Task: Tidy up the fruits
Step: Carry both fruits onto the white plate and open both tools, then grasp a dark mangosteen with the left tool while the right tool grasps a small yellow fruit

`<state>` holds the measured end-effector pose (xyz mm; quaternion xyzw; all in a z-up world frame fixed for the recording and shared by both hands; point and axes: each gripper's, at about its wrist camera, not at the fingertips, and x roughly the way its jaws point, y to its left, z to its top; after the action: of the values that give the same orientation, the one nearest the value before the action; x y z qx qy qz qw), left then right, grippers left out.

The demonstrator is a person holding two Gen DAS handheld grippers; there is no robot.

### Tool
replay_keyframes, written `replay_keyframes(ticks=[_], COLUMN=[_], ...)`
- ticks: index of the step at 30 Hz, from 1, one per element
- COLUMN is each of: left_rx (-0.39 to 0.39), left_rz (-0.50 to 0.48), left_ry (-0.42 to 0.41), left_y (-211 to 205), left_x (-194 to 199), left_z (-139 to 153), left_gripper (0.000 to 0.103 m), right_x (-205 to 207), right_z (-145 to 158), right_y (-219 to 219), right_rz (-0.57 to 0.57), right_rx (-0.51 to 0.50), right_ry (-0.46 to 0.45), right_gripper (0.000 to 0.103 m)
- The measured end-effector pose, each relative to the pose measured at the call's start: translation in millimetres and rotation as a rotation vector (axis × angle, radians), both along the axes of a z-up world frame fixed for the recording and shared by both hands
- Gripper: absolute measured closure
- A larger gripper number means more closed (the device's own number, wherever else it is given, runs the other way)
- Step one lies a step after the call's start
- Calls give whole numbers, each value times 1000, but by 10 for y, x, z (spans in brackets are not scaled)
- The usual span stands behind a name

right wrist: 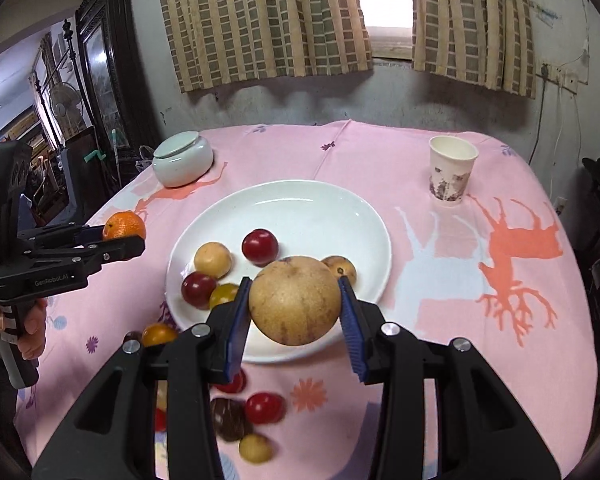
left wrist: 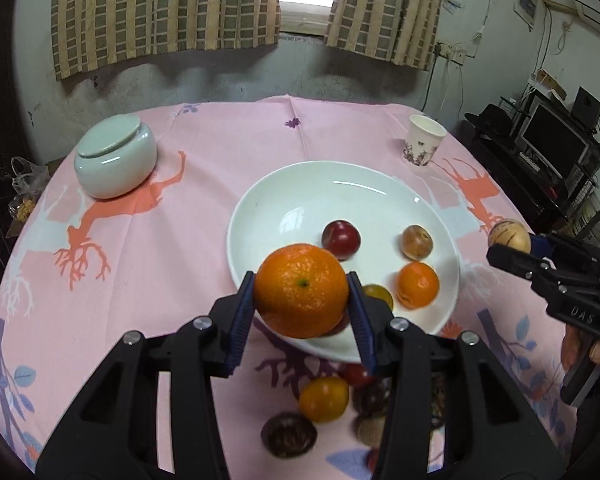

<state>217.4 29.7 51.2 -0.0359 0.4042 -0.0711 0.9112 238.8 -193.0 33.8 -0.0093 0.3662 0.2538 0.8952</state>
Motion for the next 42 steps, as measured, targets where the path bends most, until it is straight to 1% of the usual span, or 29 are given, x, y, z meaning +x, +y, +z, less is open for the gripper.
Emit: replay_keyframes(ticks=[8,12,15,17,19,20,21,25,29,31,33,35,38,42], left_rx=[19,2,6,17,21,29,34,57,47,47,53,62,63,75], left_rz=[4,14,11,17,25,26,26,11,15,13,13,10,3,-8], left_ry=[69,90,98,104,94,92,89,62,50,41,29,22,8,1], left_y=[-76,-86,-120,-130,-138,-151,-158,-163,-121,-112,-113,-116,-106,-95], left_x=[373,457,475,491,472,452,424,279,96,-7,-121,-247,-442,-681], left_z=[-354,-444,-475,-494,-473,-447,-426,-326,-217,-155,-90,-42,15,8], left_gripper=[58,58,57,57,47,41,39,38,38,37,33,32,32,32], right_x=[345,446,495,513,486,477,450,307,111,17,-85,-217,-399,-615], right_z=[-287,-422,-489,-509,-479,-459,-441,-368,-302,-280,-270,-257,-225,-206], right_y=[221,320,354,380,360,337,316,208,69,-1,-66,-127,-190,-252], right_rz=[7,7,0,-2,-25,-36,-37,-42,-45,-49,-53,-56,-58,-56], right_rx=[-3,-14,-12,-10,4,16,29,36,38,45,54,57,59,73], right_ry=[50,76,92,101,94,90,92,82,86,89,107,113,104,96], right_gripper=[61,61,60,55,38,38,38,38,38,38,38,38,38,38])
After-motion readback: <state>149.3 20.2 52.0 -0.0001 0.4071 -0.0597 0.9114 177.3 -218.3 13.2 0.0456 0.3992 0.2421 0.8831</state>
